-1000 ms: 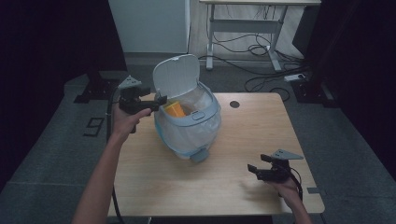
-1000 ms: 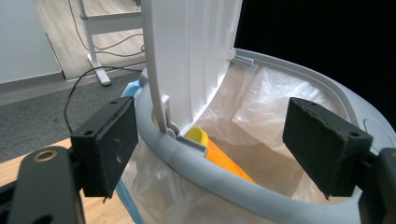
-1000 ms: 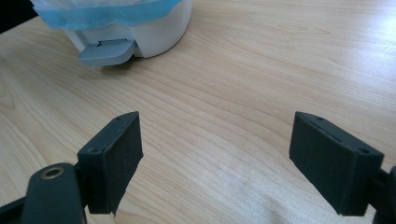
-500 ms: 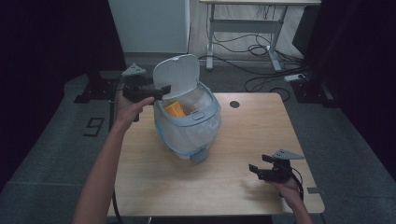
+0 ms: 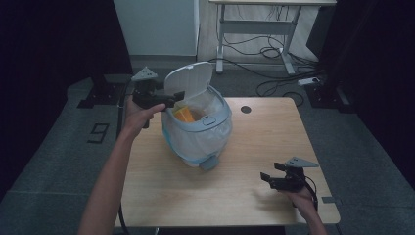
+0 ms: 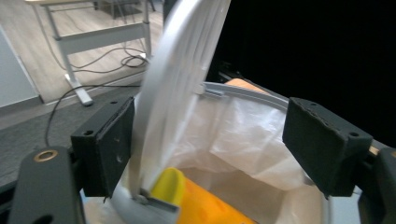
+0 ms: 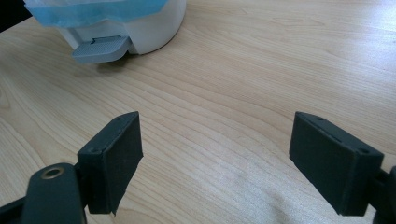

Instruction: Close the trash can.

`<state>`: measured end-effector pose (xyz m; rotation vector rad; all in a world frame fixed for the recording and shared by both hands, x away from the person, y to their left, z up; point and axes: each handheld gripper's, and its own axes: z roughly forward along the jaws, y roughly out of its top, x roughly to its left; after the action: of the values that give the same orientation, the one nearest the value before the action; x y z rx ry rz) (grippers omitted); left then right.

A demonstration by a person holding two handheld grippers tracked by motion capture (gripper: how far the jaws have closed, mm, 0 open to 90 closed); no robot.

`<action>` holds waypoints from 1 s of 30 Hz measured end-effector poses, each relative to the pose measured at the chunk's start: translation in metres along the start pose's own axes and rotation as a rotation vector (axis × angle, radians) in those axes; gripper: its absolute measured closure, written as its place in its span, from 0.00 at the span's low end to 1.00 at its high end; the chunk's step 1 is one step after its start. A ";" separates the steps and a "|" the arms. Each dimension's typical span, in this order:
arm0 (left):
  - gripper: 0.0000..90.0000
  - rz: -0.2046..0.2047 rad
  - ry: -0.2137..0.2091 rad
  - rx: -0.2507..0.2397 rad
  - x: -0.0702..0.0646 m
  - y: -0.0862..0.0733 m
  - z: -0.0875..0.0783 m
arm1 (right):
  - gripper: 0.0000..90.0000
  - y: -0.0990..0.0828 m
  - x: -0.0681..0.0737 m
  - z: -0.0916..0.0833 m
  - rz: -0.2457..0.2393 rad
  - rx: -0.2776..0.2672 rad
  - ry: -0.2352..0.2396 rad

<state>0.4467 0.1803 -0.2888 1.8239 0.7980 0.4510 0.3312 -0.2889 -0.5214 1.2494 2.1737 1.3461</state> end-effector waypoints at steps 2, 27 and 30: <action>0.20 -0.001 -0.019 0.005 -0.005 -0.001 0.001 | 0.19 0.000 0.000 0.000 0.001 -0.001 -0.002; 0.18 -0.047 -0.015 0.086 -0.041 -0.021 0.049 | 0.19 -0.001 -0.004 -0.005 0.020 0.001 -0.010; 0.19 -0.030 0.035 0.090 -0.044 -0.020 0.054 | 0.19 -0.001 -0.004 -0.005 0.022 0.001 -0.011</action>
<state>0.4434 0.1176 -0.3252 1.8885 0.8809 0.4341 0.3301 -0.2953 -0.5206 1.2817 2.1592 1.3433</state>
